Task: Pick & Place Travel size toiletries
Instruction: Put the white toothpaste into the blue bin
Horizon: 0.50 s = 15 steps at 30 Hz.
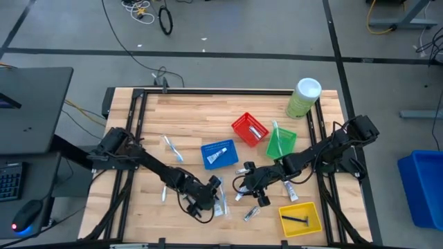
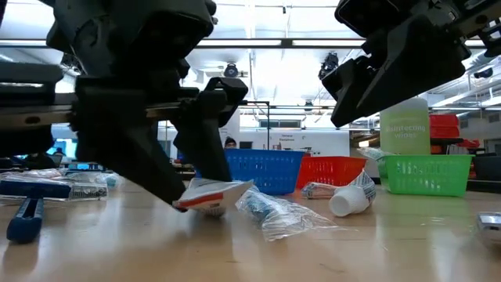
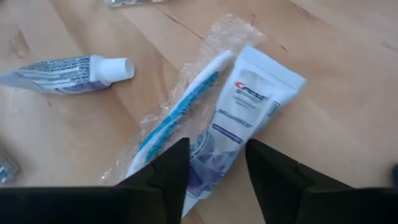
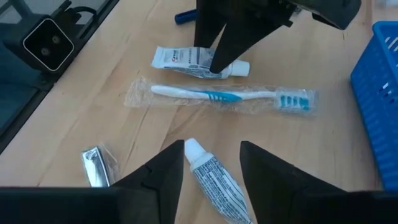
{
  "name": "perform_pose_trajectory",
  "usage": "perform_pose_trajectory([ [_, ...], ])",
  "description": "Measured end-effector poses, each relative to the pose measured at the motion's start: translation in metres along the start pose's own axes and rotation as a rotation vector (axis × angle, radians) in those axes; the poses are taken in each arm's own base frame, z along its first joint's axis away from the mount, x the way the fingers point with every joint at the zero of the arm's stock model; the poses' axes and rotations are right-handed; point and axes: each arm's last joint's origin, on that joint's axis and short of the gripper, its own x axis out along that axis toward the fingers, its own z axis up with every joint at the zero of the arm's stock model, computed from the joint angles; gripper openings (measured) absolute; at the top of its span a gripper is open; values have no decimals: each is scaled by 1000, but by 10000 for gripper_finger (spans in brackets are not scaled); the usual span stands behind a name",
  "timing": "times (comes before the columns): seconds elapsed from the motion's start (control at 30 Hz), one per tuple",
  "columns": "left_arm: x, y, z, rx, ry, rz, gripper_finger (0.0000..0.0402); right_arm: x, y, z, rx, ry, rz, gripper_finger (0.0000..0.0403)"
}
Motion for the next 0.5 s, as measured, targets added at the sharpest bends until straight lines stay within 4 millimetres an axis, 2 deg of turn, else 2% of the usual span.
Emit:
perform_pose_trajectory([
  [0.27,1,8,-2,-75,-4,9,85,0,0,0,1,-1,-1,162],
  [0.5,0,5,3,-81,-35,47,54,0,3,6,-14,-64,12,172],
])
